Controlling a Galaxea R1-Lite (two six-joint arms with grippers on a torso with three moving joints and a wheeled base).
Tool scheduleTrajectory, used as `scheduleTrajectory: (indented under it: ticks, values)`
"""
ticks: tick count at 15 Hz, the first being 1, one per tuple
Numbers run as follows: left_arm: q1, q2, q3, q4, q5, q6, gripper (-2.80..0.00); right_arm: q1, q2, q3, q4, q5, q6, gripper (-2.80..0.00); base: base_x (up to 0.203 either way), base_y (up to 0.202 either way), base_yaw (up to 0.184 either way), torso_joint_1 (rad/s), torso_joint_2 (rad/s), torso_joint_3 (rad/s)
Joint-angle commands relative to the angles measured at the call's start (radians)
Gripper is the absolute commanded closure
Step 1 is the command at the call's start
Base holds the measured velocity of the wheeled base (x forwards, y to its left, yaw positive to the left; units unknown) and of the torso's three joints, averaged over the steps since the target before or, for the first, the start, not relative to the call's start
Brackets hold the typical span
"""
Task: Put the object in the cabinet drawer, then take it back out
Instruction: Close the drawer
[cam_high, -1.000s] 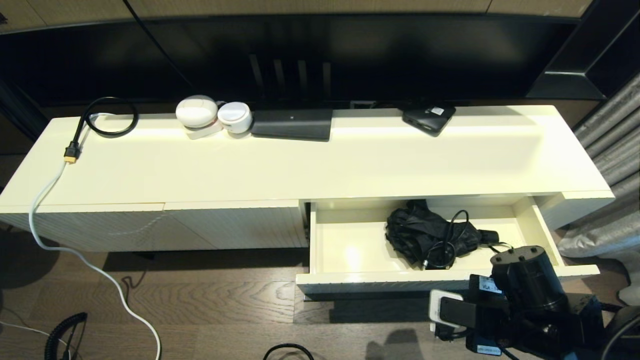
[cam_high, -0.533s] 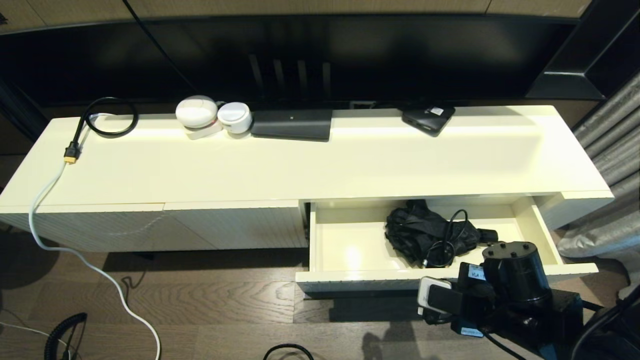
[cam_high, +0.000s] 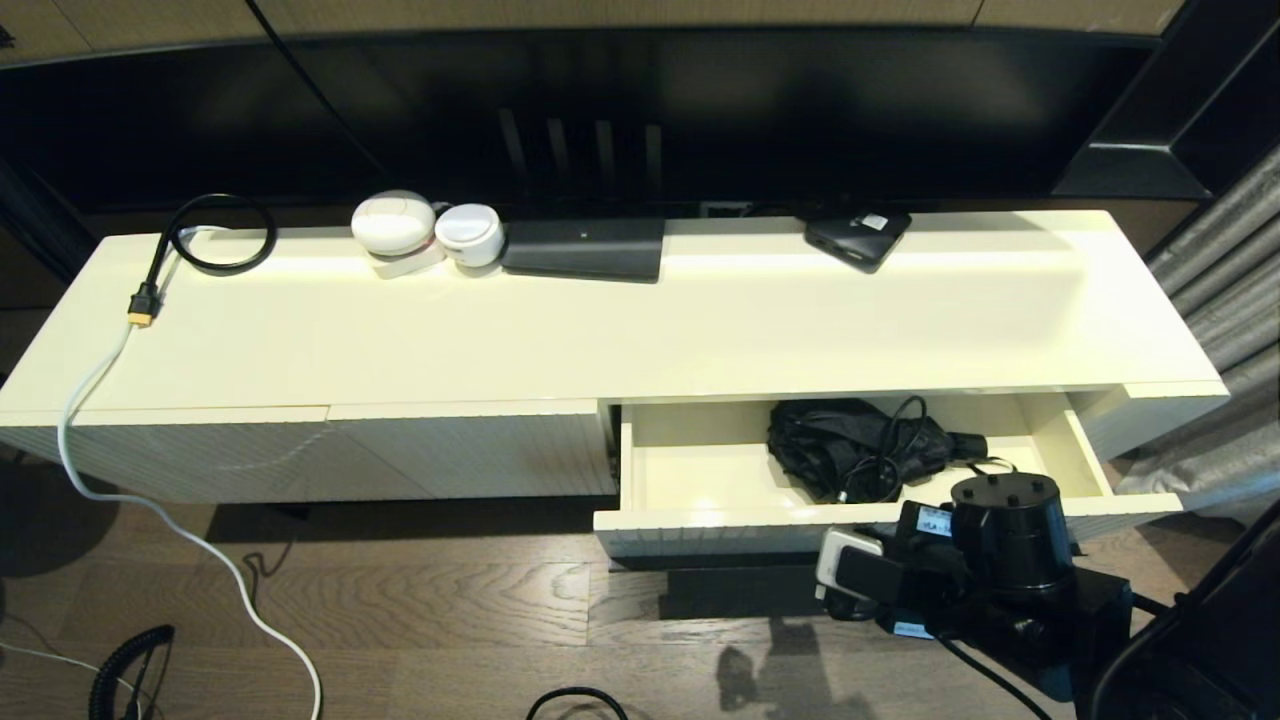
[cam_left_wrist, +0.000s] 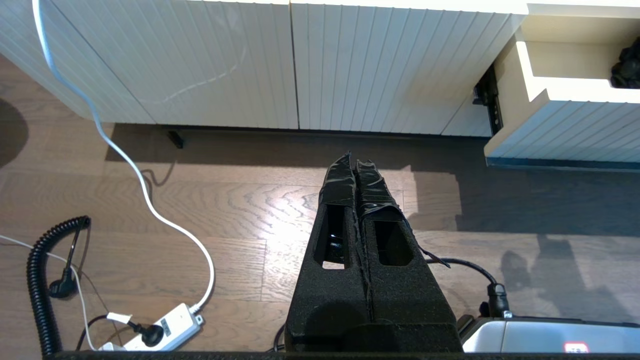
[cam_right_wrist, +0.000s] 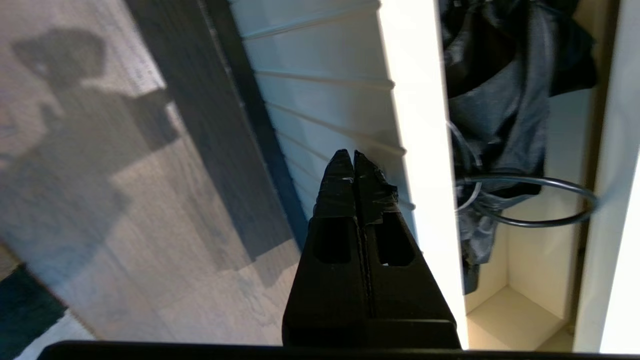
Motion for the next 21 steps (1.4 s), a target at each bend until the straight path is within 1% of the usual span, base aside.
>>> scheduleTrajectory:
  ticks: [1,5,11,21]
  values:
    - [0.0,0.0,0.0,0.0,0.0,-0.001,0.0,-0.005,0.019,-0.01,-0.022,-0.003,-0.021,0.0,0.0,0.0,0.0,0.0,0.0,0.0]
    - [0.0,0.0,0.0,0.0,0.0,-0.001,0.0,-0.005,0.048,-0.031,-0.085,-0.003,-0.03,0.0,0.0,0.0,0.0,0.0,0.0,0.0]
    - [0.0,0.0,0.0,0.0,0.0,-0.001,0.0,-0.011,0.068,-0.099,-0.087,-0.003,-0.05,0.0,0.0,0.0,0.0,0.0,0.0,0.0]
    - [0.001,0.0,0.0,0.0,0.0,-0.001,0.0,-0.013,0.129,-0.239,-0.093,-0.004,-0.05,0.0,0.0,0.0,0.0,0.0,0.0,0.0]
